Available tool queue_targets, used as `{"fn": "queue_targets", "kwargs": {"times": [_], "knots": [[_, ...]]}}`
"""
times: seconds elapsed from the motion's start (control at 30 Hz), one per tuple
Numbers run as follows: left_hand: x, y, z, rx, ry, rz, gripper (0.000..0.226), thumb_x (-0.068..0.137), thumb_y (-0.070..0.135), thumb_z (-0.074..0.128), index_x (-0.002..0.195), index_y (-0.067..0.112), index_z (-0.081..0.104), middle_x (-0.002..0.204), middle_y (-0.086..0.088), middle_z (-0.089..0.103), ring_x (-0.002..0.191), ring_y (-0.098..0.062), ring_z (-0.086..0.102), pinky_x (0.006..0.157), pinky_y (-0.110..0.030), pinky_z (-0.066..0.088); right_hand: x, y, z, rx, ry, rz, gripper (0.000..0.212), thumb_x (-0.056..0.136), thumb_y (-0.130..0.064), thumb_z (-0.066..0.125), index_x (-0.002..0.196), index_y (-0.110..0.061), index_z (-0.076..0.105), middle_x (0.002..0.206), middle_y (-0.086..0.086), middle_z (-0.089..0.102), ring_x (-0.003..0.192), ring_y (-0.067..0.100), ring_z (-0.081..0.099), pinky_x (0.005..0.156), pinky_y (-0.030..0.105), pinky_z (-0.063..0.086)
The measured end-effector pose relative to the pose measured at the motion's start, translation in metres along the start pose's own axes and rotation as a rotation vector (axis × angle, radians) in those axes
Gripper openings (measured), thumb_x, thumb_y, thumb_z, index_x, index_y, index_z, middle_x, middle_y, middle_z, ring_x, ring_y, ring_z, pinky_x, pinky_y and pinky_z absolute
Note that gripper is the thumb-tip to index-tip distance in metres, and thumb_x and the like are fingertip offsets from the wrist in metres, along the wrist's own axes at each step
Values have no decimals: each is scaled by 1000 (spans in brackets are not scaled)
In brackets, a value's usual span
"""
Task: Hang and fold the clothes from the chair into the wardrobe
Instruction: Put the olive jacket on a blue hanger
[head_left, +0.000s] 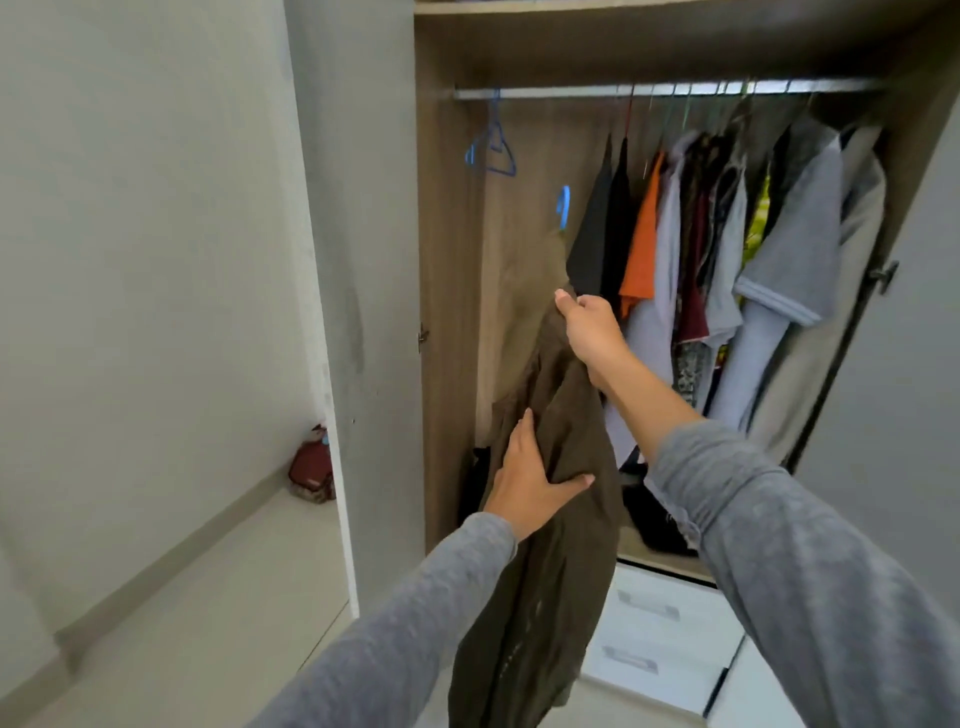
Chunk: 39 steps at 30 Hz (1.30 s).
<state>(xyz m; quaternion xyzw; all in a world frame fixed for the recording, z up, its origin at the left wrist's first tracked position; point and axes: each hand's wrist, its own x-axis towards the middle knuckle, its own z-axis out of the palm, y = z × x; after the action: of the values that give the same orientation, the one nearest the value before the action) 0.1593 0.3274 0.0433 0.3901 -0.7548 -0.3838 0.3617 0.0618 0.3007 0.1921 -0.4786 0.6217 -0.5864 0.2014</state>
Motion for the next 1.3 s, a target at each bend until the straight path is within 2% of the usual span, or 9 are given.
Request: {"fn": "queue_targets", "kwargs": {"times": [0.1, 0.27, 0.4, 0.57, 0.8, 0.87, 1.07, 1.13, 1.3], "knots": [[65, -9, -20, 50, -15, 63, 110, 71, 54, 73, 149, 26, 0, 156, 3, 10, 143, -18, 17, 116, -47, 24, 52, -6, 17, 30, 37, -17, 34, 97, -33, 45, 67, -20, 38, 66, 6, 37, 64, 21, 42, 62, 30, 31], [157, -23, -34, 145, -11, 97, 108, 76, 54, 69, 150, 21, -3, 157, 2, 4, 144, -19, 11, 117, -47, 20, 121, -6, 32, -35, 64, -105, 41, 96, -34, 48, 59, -19, 35, 57, 4, 35, 55, 18, 39, 57, 31, 29], [218, -33, -43, 188, 51, 122, 109, 76, 54, 68, 150, 20, -6, 158, 1, 0, 145, -19, 6, 118, -46, 17, 174, -5, 48, -26, 87, -137, 30, 94, -38, 48, 76, -14, 53, 72, 11, 48, 66, 25, 50, 63, 33, 39], [290, -41, -45, 208, 92, 128, 108, 79, 52, 66, 149, 19, -10, 158, -1, -7, 146, -19, -3, 119, -44, 11, 247, 1, 61, -97, 134, -172, 46, 97, -33, 47, 55, -16, 36, 55, 0, 39, 54, 16, 40, 54, 32, 30], [396, -25, -43, 213, 90, 155, 105, 84, 49, 62, 148, 16, -15, 157, -5, -17, 144, -19, -15, 119, -45, 3, 352, 5, 60, -88, 210, -130, 47, 97, -32, 47, 54, -14, 37, 56, 2, 39, 54, 17, 40, 59, 30, 34], [426, -18, -44, 208, 87, 185, 106, 84, 48, 62, 148, 17, -16, 157, -6, -18, 144, -20, -16, 119, -45, 2, 378, 3, 56, -50, 223, -126, 47, 96, -31, 48, 54, -14, 37, 56, 2, 39, 53, 17, 40, 56, 31, 32], [508, 1, -50, 206, 147, 266, 101, 86, 44, 61, 148, 17, -14, 157, -9, -15, 144, -22, -16, 118, -46, -2, 446, -14, 47, 3, 236, -198, 48, 95, -29, 50, 52, -16, 35, 54, 1, 37, 53, 16, 38, 58, 31, 29], [533, 9, -55, 211, 186, 292, 100, 87, 42, 61, 149, 16, -13, 157, -10, -15, 144, -22, -16, 118, -44, -3, 469, -22, 46, 20, 249, -225, 47, 95, -30, 50, 52, -16, 36, 56, 2, 38, 56, 18, 41, 56, 31, 30], [586, 27, -78, 247, 229, 337, 97, 89, 40, 59, 148, 16, -14, 156, -11, -17, 143, -23, -18, 118, -42, -7, 519, -49, 43, 44, 259, -261, 41, 95, -31, 50, 58, -14, 44, 65, 8, 50, 74, 30, 56, 67, 31, 38]]}}
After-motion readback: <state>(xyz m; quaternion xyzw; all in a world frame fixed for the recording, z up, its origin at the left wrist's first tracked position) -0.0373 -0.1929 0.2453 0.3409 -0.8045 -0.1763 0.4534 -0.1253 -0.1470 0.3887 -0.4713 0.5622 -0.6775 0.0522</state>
